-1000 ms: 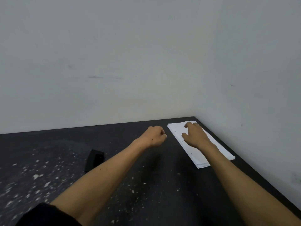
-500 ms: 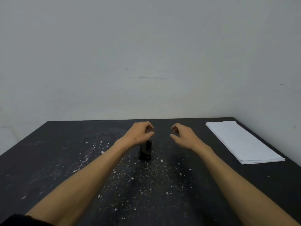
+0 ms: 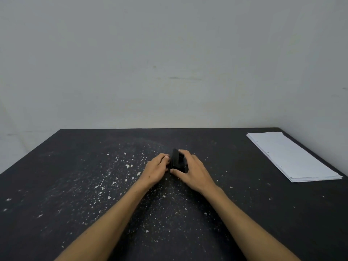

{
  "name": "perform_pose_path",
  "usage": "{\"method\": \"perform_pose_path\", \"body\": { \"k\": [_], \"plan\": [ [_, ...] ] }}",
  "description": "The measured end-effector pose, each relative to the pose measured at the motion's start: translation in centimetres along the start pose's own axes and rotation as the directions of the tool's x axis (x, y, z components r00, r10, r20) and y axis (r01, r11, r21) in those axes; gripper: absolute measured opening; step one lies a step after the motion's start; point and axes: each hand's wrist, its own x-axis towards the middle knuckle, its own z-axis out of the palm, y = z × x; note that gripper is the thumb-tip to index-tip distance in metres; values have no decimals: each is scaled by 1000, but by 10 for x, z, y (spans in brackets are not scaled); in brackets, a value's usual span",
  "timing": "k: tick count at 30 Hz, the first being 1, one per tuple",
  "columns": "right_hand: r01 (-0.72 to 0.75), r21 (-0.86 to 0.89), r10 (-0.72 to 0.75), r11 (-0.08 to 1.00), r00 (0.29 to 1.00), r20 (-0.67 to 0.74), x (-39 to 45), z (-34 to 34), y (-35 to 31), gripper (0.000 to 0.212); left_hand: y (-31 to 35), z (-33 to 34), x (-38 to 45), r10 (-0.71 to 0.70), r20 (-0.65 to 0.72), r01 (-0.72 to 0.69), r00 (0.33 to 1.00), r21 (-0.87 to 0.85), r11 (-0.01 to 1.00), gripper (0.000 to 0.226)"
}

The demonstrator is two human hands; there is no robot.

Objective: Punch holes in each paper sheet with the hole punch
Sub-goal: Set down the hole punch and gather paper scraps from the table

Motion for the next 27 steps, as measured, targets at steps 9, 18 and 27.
{"method": "perform_pose_path", "body": {
  "k": [9,18,27],
  "plan": [
    [-98,12,99,995,990,-104,9,10,-14,48,-4,-5,2,92,31,-97,995,246,964,37],
    [-163,634,275,756,958,-81,19,-21,3,36,25,-9,10,206,-87,-184,975,213,960,39],
    [-122,547,270,828,942,-200,11,-88,56,36,61,41,36,338,214,-399,916,410,821,45]
  ]
}}
